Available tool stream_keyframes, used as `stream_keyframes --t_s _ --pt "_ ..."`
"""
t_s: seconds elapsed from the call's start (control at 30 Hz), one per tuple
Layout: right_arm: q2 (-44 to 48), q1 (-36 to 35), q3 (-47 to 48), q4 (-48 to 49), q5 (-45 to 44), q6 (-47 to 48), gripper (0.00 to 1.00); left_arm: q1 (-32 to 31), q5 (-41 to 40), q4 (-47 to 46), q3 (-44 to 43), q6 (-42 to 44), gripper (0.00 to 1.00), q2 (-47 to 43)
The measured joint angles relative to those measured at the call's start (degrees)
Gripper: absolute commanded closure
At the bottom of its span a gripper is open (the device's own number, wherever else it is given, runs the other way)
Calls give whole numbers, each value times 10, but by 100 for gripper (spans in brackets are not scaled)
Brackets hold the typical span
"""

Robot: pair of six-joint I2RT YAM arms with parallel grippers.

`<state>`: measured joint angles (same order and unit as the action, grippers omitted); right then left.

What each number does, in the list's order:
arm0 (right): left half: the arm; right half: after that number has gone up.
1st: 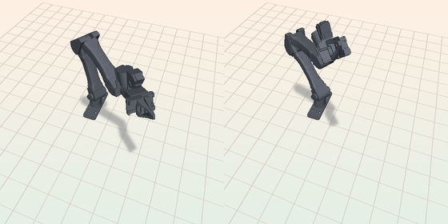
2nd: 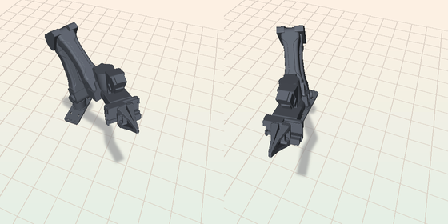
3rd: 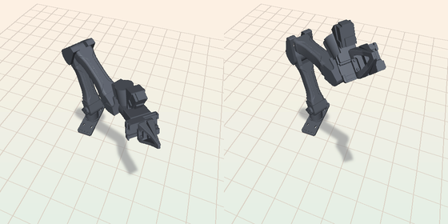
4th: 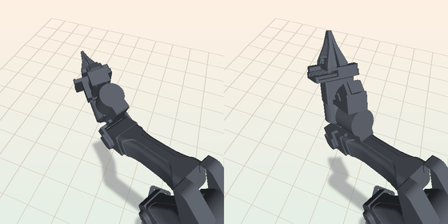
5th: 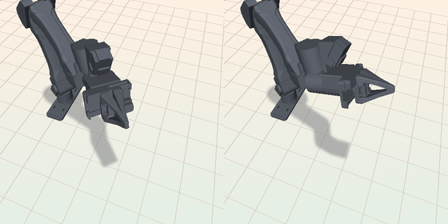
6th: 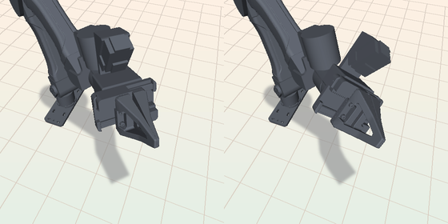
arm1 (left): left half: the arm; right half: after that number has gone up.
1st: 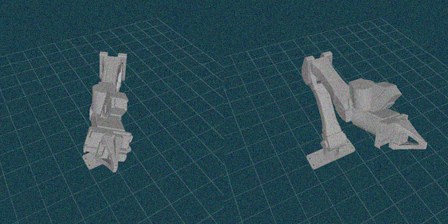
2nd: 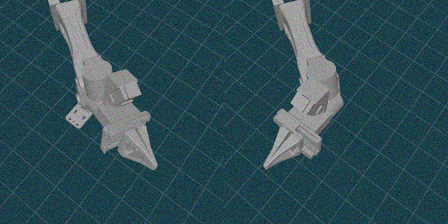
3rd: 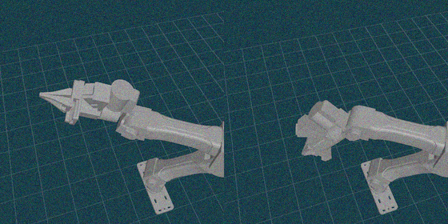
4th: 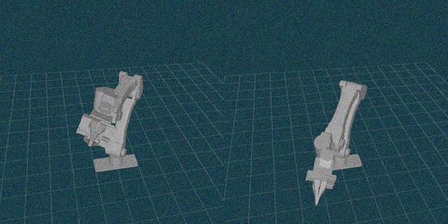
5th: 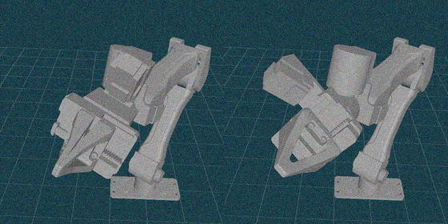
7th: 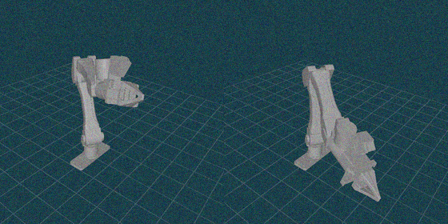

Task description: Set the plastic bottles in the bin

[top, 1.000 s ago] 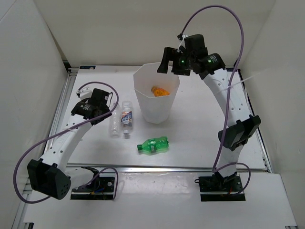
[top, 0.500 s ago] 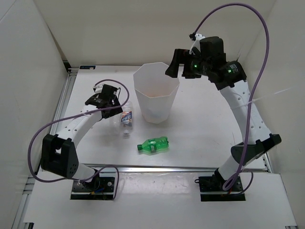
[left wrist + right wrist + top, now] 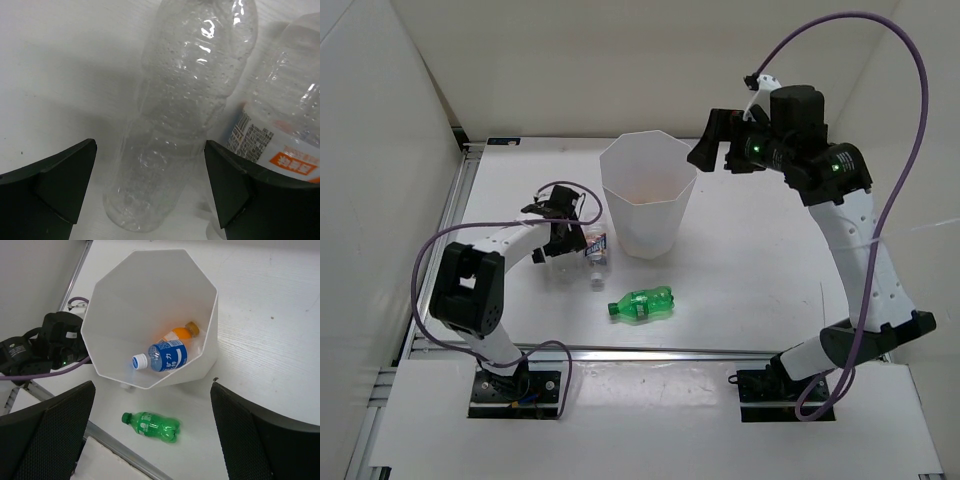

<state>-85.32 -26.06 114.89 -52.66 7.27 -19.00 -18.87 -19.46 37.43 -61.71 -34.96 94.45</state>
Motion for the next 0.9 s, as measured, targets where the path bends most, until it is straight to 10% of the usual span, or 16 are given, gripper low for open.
stream_keyframes --t_s 0.13,0.3,0.57,0.9 --pt "27 6 -27 0 2 0 0 0 7 -3 -5 -1 9 30" --pt "53 17 -67 -1 3 0 0 0 14 -10 -17 -4 51 47" --pt "73 30 -102 1 7 -1 0 2 -55 47 -53 -23 65 34" --pt "70 31 -124 6 24 -3 0 -2 -140 79 -460 -7 65 -16"
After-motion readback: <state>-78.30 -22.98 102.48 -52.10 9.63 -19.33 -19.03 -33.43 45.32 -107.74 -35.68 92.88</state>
